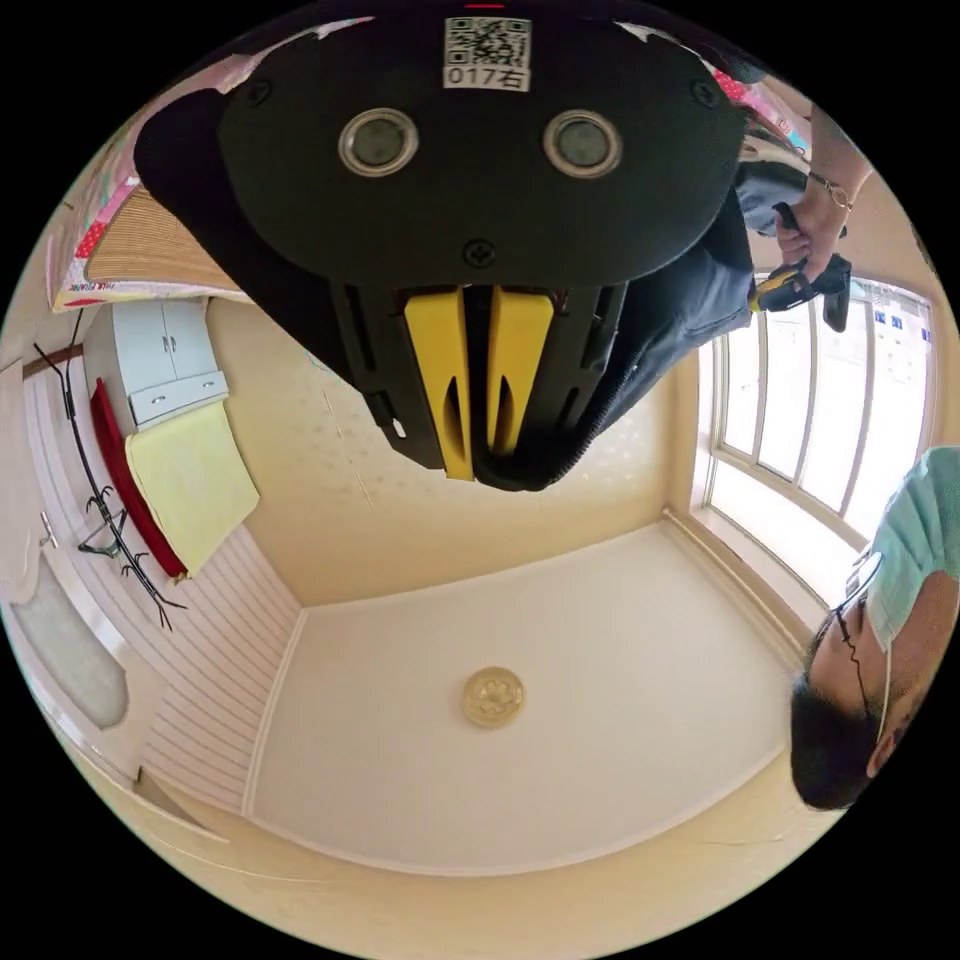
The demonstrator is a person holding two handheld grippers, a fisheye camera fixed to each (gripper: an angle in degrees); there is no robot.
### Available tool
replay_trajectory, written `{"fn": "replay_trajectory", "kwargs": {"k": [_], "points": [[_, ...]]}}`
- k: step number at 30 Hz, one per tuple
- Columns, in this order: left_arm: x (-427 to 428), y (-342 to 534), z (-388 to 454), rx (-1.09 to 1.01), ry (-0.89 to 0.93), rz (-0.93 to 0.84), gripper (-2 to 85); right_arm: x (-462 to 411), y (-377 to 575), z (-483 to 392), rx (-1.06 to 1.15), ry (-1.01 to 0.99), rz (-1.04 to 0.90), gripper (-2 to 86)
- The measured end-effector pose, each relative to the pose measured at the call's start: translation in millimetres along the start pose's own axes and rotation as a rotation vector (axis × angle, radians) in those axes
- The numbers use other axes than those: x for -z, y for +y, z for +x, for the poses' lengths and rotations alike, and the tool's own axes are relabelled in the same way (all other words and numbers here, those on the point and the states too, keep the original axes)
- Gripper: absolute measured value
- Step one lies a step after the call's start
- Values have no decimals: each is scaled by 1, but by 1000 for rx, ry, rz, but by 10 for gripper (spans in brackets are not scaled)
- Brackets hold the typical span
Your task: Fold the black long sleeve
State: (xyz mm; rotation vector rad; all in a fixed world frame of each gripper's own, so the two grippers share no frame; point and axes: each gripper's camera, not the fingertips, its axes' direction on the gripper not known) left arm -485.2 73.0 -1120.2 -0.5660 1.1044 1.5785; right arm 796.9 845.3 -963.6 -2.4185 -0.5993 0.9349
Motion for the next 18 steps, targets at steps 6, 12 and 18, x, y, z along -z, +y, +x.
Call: {"fn": "replay_trajectory", "kwargs": {"k": [6,12,18], "points": [[-14,7,56,-76,-106,201,-8,-34,-26,1,-40,26,-162,31],[-92,-31,31,-166,-334,224,-5,-118,-13,7,79,-15,-273,38],[-306,-84,-213,56,-780,-290,56,-437,125,101,-66,-24,-1193,138]]}}
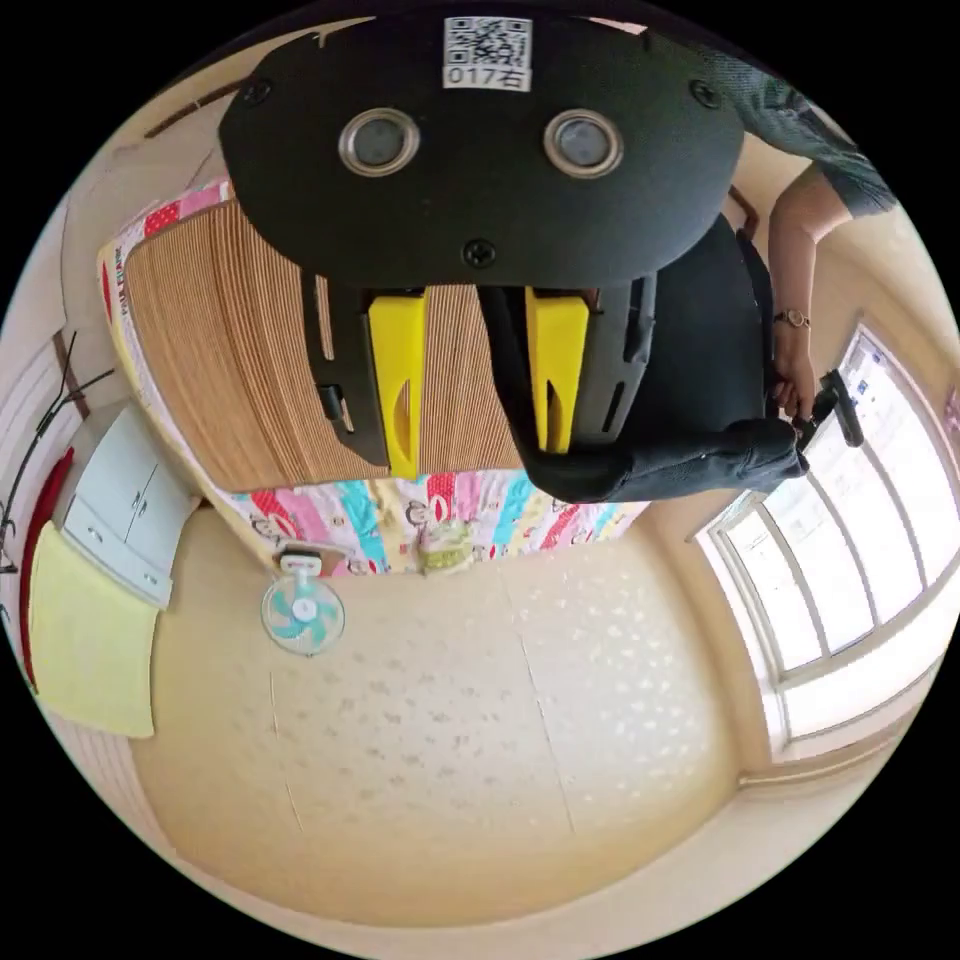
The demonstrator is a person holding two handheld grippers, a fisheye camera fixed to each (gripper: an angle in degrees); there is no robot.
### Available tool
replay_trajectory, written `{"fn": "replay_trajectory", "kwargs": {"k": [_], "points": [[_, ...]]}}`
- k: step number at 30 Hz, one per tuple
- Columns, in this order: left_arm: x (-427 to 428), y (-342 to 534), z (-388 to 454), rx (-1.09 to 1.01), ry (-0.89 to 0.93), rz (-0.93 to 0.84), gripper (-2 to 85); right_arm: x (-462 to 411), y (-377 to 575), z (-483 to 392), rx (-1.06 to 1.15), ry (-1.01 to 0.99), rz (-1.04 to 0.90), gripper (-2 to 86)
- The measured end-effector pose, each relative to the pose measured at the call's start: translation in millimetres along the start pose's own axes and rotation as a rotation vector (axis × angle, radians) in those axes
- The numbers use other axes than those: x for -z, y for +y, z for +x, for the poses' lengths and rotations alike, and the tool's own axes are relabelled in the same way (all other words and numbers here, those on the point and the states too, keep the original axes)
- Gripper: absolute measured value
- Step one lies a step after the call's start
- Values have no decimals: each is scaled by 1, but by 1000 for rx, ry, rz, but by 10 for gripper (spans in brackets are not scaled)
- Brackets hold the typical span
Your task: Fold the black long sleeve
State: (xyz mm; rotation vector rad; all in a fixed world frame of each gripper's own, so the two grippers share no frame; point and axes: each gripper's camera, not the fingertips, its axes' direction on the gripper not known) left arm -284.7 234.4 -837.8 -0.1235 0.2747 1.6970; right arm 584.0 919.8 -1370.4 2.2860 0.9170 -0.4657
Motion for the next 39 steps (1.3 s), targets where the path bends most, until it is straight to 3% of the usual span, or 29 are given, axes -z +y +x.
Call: {"fn": "replay_trajectory", "kwargs": {"k": [1,2,5,7,9,11,14,16,18,20,22,25,27,30,32,34,39], "points": [[-29,-1,-6,20,-59,-87,60,-66,-21,23,-102,-53,-174,134],[-70,10,-14,9,-130,-189,64,-90,-23,29,-129,-81,-227,129],[-118,76,-9,-152,-213,-241,66,-150,7,16,-92,-60,-260,128],[-145,128,-5,-214,-154,-331,66,-198,57,-10,22,49,-355,133],[-173,199,-4,-234,61,-462,67,-236,105,-27,89,60,-449,134],[-189,244,-6,-211,136,-538,70,-268,155,-46,139,17,-513,133],[-215,311,-8,-195,156,-712,79,-304,227,-81,249,28,-585,125],[-221,354,-12,-149,142,-796,76,-320,275,-96,318,166,-599,99],[-177,391,-11,-36,242,-692,45,-306,292,-96,325,208,-534,72],[-161,426,5,-42,380,-790,14,-296,302,-89,327,314,-555,57],[-134,458,12,-13,406,-821,24,-284,316,-70,313,424,-558,51],[-60,473,-20,106,324,-625,52,-267,319,-38,183,428,-594,46],[3,464,-72,221,111,-411,80,-254,320,-23,105,369,-585,41],[53,454,-145,371,-178,-256,111,-237,323,-10,8,291,-505,24],[65,454,-180,416,-253,-205,114,-231,325,-10,-14,295,-454,14],[66,457,-206,463,-265,-200,119,-229,326,-18,4,287,-404,8],[39,492,-230,615,-260,-402,128,-235,330,-38,59,200,-378,5]]}}
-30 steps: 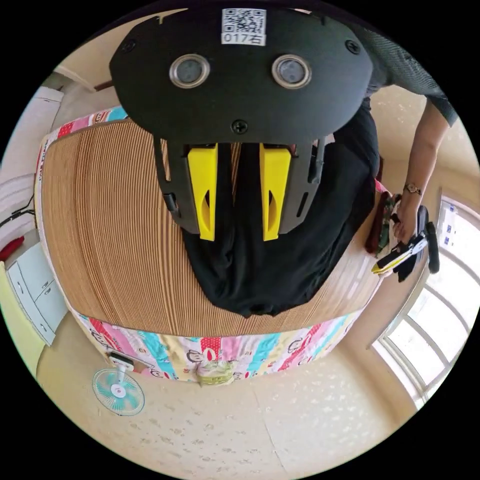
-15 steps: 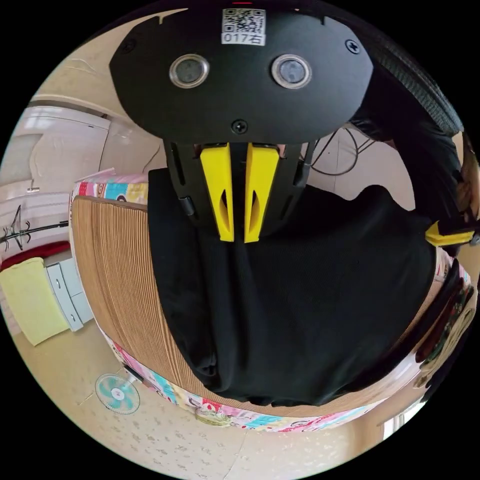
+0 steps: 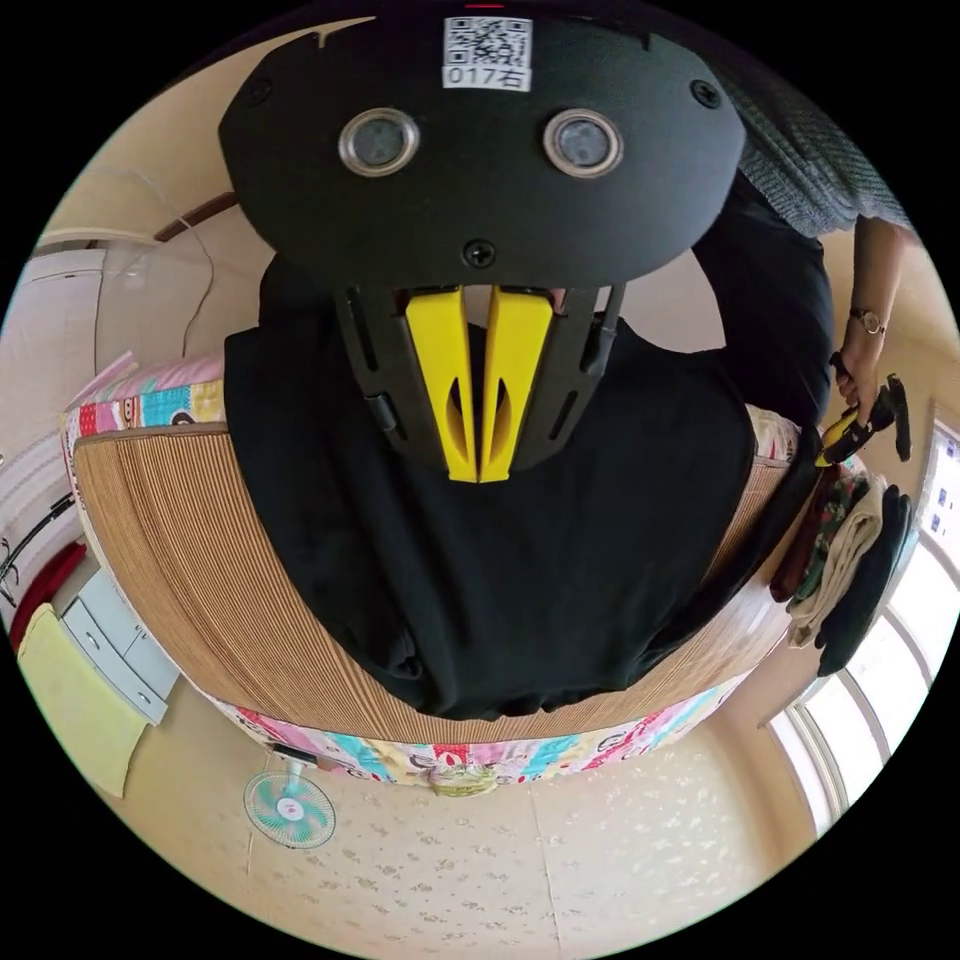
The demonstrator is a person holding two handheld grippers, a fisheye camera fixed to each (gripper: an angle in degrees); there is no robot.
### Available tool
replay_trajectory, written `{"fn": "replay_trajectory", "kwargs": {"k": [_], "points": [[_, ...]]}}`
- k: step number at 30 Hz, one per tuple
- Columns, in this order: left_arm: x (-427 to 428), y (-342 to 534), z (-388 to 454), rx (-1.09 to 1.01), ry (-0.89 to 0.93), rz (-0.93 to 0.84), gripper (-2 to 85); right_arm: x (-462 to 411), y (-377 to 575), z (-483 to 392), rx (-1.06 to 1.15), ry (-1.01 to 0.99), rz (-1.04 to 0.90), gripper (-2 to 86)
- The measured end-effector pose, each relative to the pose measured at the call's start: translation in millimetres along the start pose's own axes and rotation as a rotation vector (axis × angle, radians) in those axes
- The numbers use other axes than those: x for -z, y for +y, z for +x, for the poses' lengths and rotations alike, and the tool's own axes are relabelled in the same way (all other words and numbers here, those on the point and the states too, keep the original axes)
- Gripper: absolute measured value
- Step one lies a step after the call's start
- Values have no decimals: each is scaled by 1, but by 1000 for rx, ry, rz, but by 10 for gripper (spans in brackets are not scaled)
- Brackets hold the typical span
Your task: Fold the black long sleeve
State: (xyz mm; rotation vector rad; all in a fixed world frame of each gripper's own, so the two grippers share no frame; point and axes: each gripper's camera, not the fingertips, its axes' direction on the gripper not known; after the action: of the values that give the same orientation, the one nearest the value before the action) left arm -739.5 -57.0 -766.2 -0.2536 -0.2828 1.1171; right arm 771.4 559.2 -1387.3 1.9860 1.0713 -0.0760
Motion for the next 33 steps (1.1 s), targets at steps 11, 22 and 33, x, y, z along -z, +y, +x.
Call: {"fn": "replay_trajectory", "kwargs": {"k": [11,22,33], "points": [[180,41,30,-225,205,289,36,-26,-7,-13,273,-7,15,3],[276,-35,330,-755,375,314,38,-79,21,40,168,-47,169,4],[108,41,538,-912,675,2,103,-63,59,106,113,-272,171,4]]}}
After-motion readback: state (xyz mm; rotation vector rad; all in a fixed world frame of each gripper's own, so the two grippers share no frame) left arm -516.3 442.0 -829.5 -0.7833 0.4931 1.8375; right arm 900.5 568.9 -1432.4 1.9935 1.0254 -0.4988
